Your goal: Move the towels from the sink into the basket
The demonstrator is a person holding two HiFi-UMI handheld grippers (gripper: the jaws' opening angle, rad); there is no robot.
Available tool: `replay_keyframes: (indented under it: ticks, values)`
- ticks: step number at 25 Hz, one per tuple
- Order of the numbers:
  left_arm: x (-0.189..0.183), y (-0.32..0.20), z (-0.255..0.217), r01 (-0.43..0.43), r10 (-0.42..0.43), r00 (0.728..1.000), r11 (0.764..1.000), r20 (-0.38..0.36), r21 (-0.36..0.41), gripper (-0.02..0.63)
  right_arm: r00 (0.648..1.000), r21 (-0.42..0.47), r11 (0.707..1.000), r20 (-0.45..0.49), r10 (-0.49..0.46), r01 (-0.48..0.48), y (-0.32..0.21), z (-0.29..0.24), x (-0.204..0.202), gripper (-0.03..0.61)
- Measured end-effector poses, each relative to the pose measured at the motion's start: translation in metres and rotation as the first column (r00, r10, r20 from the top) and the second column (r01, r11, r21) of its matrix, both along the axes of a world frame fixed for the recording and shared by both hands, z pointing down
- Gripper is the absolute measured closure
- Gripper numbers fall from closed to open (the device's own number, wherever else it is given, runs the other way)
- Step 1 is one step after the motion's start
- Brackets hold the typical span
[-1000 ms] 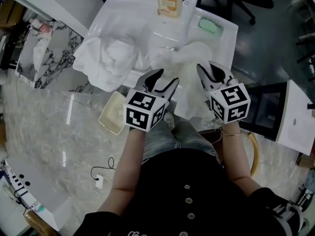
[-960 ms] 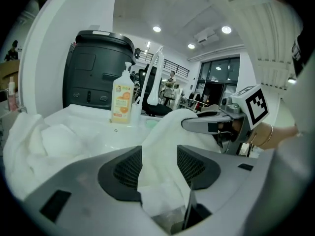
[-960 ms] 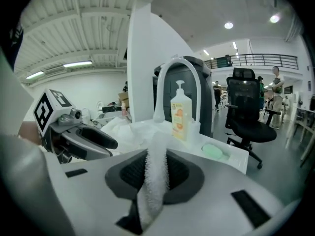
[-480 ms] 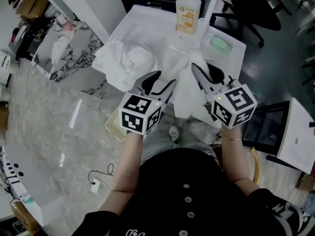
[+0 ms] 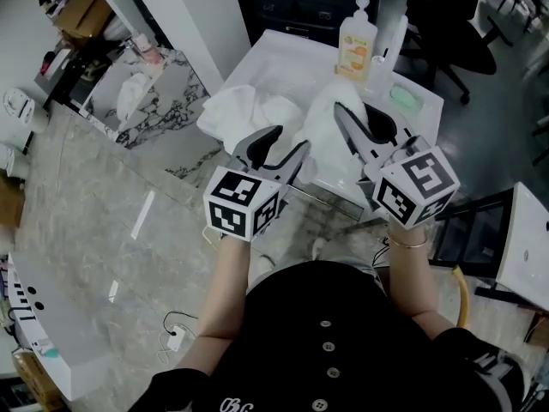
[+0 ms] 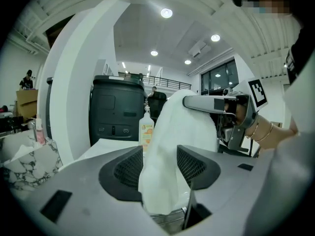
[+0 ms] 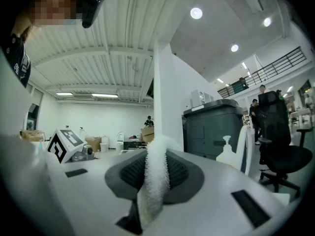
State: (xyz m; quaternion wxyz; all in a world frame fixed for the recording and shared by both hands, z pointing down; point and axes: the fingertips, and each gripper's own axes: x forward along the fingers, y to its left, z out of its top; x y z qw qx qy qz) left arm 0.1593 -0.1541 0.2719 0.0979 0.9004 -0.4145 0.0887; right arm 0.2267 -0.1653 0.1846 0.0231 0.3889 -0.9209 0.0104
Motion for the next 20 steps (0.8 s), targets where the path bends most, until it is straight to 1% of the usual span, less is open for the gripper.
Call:
replay_keyframes:
  ticks: [5,10,15,20]
  values:
    - [-0.047,0.013,-0.030,0.035,-0.034,0.999,0.997,-0.012,0.075,0.403,0.999,0.061,0.997,0.012,-0.052,0.051,0.017,-0.026,-0.048,0.519]
    - [-0.095,0.030,-0.058,0.087,-0.082,0.996,0.985,-0.039,0.151,0.403,0.994,0.109,0.988,0.009,-0.112,0.110,0.036,-0.045,-0.097,0.519]
    - [-0.141,0.049,-0.073,0.129,-0.112,0.988,0.977,-0.108,0.171,0.403,0.982,0.143,0.974,0.038,-0.184,0.177,0.055,-0.062,-0.149,0.517]
    - [-0.190,0.071,-0.085,0.193,-0.170,0.977,0.961,-0.125,0.200,0.404,0.962,0.160,0.953,0.045,-0.268,0.258,0.082,-0.072,-0.205,0.517]
